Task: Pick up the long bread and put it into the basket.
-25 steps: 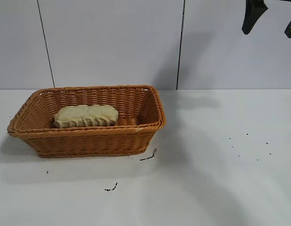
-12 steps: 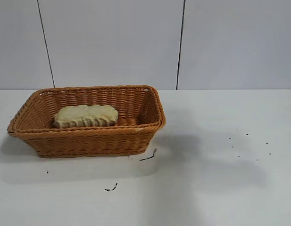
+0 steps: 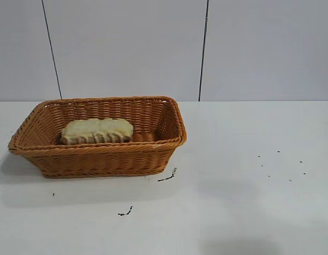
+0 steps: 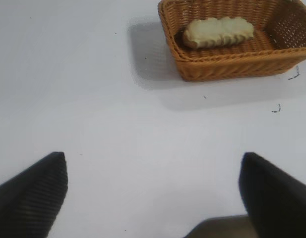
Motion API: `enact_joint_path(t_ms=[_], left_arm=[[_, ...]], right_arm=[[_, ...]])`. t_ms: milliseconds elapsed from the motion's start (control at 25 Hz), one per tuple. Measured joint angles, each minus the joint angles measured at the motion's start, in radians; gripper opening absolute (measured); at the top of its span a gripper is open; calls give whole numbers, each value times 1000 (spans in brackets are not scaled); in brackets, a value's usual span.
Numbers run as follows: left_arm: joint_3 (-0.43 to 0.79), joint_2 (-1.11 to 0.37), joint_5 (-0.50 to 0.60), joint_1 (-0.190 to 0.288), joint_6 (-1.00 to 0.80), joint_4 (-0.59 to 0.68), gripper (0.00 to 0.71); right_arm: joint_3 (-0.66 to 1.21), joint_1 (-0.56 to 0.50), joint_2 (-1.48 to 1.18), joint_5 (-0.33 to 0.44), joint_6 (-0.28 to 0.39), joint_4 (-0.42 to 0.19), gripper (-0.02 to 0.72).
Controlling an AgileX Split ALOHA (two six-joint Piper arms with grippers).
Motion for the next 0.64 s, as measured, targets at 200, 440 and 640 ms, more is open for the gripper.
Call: enact_joint_path(t_ms=[200,440,640], left_arm=[[0,0,0,0,0,0,692],[0,0,0,0,0,0,692],[0,0,0,0,0,0,692]], right_arm=[[5,0,-184,0,5,0,689],[6,0,-220,1,10,0,689],[6,0,-220,1,11,0,689]])
